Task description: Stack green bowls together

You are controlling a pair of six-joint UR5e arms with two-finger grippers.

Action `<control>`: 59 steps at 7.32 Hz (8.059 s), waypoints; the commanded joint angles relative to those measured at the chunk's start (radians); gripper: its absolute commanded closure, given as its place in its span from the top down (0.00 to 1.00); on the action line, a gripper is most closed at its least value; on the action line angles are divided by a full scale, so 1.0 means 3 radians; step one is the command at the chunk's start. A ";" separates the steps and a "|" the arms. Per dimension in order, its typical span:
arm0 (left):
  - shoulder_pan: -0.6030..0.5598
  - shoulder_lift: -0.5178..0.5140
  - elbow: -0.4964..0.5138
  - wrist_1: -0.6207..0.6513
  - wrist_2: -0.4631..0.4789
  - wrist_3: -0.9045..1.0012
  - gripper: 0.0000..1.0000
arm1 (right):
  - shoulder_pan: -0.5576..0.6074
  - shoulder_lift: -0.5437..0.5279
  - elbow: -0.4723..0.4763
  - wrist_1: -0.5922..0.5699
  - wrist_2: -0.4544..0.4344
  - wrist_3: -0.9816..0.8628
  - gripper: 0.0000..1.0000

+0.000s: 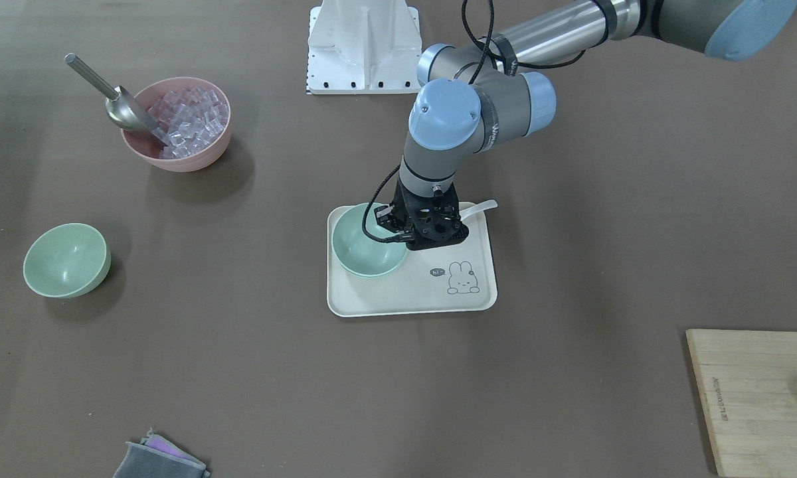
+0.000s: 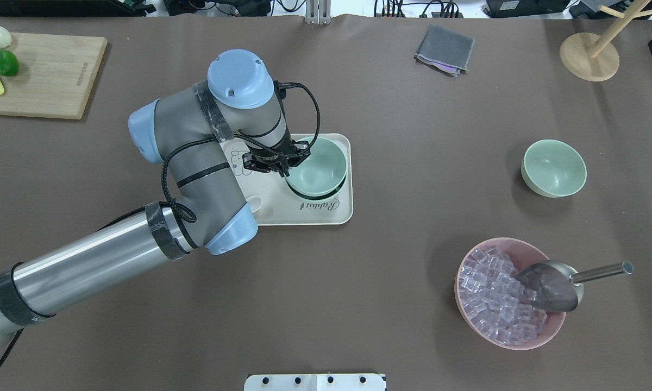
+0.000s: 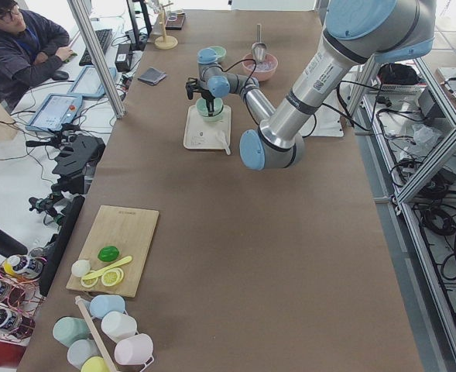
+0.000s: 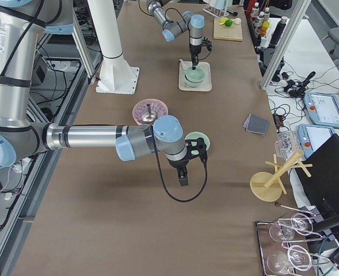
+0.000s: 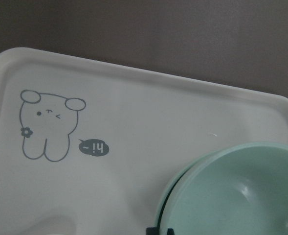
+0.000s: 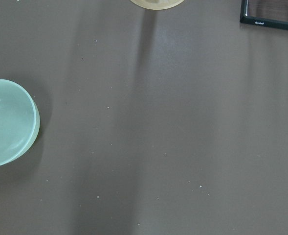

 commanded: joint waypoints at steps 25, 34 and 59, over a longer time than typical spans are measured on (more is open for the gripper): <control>-0.0145 0.0322 -0.0534 -0.0091 -0.0163 0.0007 0.97 | 0.0000 0.0002 0.0122 0.0040 0.0000 0.0288 1.00; -0.2781 0.2168 -0.1367 0.1424 -0.0864 0.4966 0.98 | -0.1256 0.0620 0.0164 0.0000 -0.0740 0.2171 0.97; -0.2994 0.2544 -0.1202 0.1372 -0.0879 0.5146 0.98 | -0.1918 0.0753 -0.0634 0.0900 -0.1100 0.2914 0.00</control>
